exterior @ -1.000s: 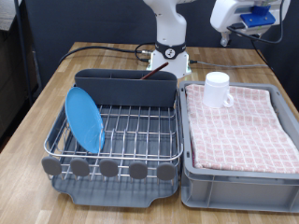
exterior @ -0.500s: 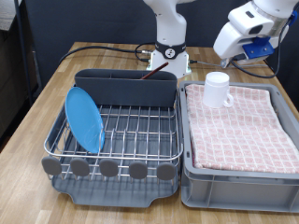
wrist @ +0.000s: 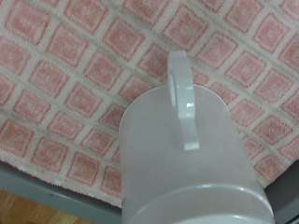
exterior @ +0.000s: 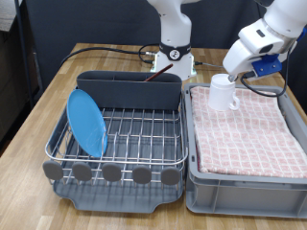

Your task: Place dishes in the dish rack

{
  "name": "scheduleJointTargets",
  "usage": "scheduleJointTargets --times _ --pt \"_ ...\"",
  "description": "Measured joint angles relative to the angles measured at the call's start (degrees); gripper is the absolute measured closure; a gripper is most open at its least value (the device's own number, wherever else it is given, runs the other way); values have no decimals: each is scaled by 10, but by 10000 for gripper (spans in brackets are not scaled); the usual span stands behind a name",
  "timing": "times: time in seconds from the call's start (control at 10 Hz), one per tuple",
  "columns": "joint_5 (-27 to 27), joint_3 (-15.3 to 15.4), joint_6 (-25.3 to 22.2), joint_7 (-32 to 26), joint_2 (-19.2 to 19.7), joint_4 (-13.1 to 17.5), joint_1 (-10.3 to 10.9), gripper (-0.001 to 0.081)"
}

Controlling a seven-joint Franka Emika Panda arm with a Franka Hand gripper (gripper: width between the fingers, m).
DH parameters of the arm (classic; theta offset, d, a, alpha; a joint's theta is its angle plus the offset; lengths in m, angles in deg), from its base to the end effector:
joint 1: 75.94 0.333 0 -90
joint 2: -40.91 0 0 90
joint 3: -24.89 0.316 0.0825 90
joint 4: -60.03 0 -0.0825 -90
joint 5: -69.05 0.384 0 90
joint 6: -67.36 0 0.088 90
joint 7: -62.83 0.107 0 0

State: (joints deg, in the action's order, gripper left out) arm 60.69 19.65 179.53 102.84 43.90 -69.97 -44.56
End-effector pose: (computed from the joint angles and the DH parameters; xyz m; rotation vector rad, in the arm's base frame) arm 0.4358 0.2032 0.3121 2.8079 -0.2291 -0.3335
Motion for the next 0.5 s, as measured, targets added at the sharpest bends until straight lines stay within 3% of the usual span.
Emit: scheduleJointTargets --times 0.5 --pt "0 -5 44 -10 34 -7 -2 4"
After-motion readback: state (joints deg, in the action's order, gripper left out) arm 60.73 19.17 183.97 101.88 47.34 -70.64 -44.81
